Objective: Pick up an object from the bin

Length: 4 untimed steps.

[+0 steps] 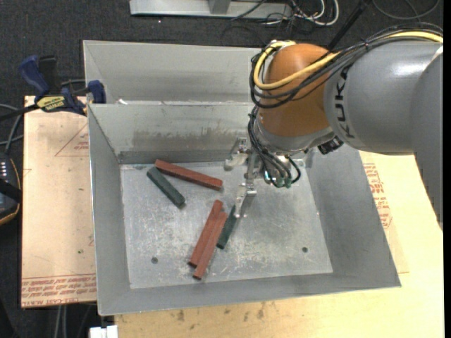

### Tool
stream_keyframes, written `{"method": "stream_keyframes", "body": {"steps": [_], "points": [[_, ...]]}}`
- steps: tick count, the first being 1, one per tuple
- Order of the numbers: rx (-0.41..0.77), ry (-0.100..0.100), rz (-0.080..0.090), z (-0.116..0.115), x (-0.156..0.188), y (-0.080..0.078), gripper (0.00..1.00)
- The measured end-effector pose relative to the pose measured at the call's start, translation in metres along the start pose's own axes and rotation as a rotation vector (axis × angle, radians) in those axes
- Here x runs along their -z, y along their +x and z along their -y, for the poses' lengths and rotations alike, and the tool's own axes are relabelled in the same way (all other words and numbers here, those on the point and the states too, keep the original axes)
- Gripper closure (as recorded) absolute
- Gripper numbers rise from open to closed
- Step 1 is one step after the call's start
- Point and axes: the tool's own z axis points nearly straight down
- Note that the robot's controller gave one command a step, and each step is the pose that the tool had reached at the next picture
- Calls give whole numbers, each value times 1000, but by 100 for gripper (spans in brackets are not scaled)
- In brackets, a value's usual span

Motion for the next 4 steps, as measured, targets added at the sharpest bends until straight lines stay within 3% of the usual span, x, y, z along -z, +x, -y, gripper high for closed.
{"method": "stream_keyframes", "body": {"steps": [1,2,3,4], "points": [[-1,0,7,0,4,-2,0],[-71,-2,17,10,-48,-34,0],[-47,1,17,-7,-87,-37,0],[-112,-4,29,-9,-82,-52,100]]}}
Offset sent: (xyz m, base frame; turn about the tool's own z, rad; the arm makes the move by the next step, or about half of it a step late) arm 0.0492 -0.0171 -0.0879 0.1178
